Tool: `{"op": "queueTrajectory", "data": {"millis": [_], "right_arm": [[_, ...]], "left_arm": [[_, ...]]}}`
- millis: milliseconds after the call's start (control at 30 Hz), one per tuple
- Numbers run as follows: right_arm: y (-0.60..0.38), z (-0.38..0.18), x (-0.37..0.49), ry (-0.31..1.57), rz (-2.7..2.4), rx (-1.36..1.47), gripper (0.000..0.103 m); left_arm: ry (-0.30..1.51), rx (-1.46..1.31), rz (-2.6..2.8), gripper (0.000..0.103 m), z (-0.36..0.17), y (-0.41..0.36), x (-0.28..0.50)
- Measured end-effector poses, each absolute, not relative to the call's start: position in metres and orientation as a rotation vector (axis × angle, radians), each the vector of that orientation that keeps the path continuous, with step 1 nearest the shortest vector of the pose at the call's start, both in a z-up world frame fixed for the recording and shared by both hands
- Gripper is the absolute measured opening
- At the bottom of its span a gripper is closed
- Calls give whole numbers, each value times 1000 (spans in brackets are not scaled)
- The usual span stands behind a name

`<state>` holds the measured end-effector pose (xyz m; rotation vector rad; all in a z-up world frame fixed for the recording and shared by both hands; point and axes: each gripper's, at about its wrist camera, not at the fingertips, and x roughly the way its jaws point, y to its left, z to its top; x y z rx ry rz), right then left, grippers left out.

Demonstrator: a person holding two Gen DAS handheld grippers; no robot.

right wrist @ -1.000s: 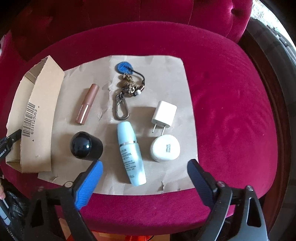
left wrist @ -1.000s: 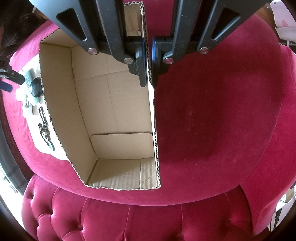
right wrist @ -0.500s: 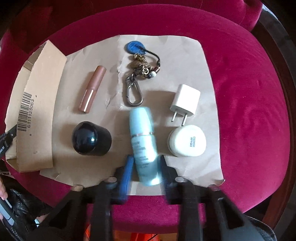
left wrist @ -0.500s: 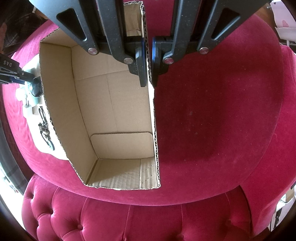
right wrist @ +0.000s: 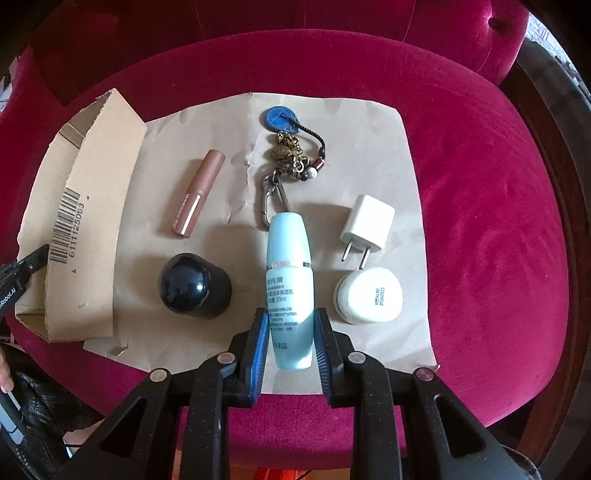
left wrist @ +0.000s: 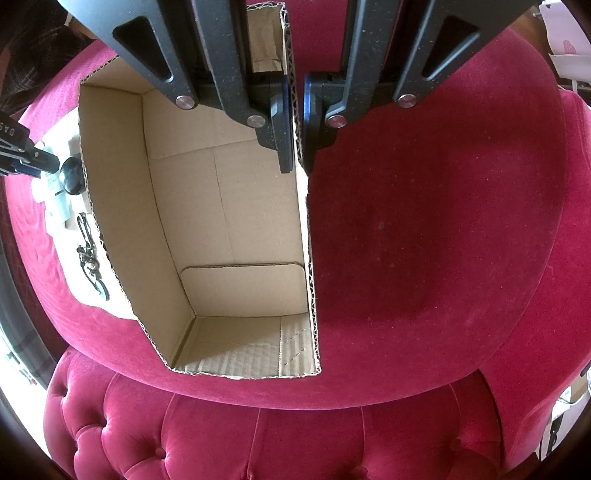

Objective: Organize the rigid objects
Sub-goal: 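Grasp the light-blue bottle with the right tool, then carry the light-blue bottle into the box and release it with the right tool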

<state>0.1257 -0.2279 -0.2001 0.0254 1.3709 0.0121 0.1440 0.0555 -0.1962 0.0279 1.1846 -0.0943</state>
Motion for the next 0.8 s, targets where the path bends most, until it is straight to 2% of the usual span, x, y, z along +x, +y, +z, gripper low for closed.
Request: {"op": "queueTrajectory", "data": {"millis": [800], "right_arm": [[-202, -136, 119, 1295, 57, 15, 25]], "left_arm": [[1184, 25, -95, 4, -196, 56, 143]]}}
